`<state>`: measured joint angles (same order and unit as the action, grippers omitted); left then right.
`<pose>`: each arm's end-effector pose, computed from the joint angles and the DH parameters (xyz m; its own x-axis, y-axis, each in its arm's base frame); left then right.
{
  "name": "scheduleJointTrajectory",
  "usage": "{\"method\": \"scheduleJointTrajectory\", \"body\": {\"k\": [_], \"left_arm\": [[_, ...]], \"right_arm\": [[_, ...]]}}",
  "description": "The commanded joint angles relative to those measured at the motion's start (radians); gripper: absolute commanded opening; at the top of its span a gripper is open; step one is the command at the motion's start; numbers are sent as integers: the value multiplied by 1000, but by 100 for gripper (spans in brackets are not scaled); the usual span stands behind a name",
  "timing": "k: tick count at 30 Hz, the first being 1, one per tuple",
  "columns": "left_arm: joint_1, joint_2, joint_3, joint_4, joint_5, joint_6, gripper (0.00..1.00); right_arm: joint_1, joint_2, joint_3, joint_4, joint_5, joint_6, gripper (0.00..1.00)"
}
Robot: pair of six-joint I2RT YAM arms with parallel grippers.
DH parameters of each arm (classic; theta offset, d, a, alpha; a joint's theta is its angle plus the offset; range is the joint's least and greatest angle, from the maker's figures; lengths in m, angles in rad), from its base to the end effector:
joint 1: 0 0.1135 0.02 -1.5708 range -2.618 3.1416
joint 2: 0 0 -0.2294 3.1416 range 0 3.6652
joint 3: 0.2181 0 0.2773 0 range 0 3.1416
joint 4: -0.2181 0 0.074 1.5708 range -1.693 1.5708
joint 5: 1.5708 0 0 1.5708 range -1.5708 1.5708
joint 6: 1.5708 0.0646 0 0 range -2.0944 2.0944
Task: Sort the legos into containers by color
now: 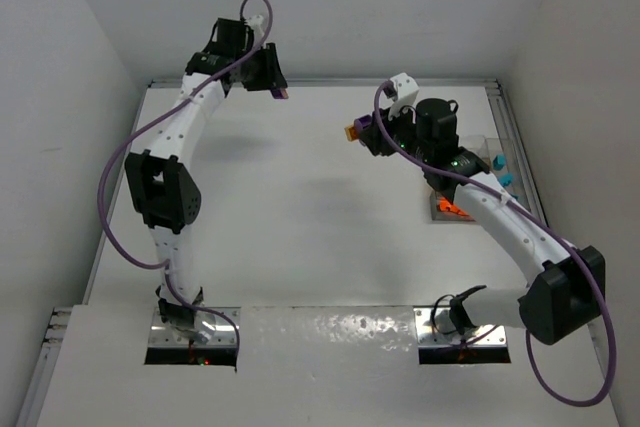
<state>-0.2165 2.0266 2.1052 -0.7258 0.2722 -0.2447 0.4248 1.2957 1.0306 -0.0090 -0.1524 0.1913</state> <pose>0.4796 -0.1233 0.3184 -0.6722 -0.0911 -0.7347 0.2613 0.8993 -0.3506 0.3307 0.1603 0.2839 -0.3449 0.0503 -0.9373 -0.4838 0.8462 0.2234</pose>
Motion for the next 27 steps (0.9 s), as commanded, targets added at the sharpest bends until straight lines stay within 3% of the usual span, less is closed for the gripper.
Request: {"method": "scheduleJointTrajectory", "body": {"k": [1,6,9,14,18,20,22,27], "left_arm": [[-17,-29,-48,-27,71,237,0],[-17,-25,-221,-124,73,543,0],[-17,-8,-316,-193,78,642,0],[-18,43,-323,-291,18,677,0],[-23,98,-323,-328,-34,659,6],[-29,122,-309,-354,-65,657,3],[-32,130,-289,-374,-36,660,0],[-37,40,-278,-238,76,604,0]], "right_arm": [[-9,-18,48,-32,-41,-4,0],[-9,-13,36,-11,-52,13,0],[-9,-13,26,-2,-53,17,0],[-9,-25,8,1,-56,19,0],[-9,-39,-32,33,-58,34,0],[-9,-45,-40,37,-59,37,0],[-9,-56,-44,35,-56,34,0],[-8,-68,-37,-29,69,20,0]]}}
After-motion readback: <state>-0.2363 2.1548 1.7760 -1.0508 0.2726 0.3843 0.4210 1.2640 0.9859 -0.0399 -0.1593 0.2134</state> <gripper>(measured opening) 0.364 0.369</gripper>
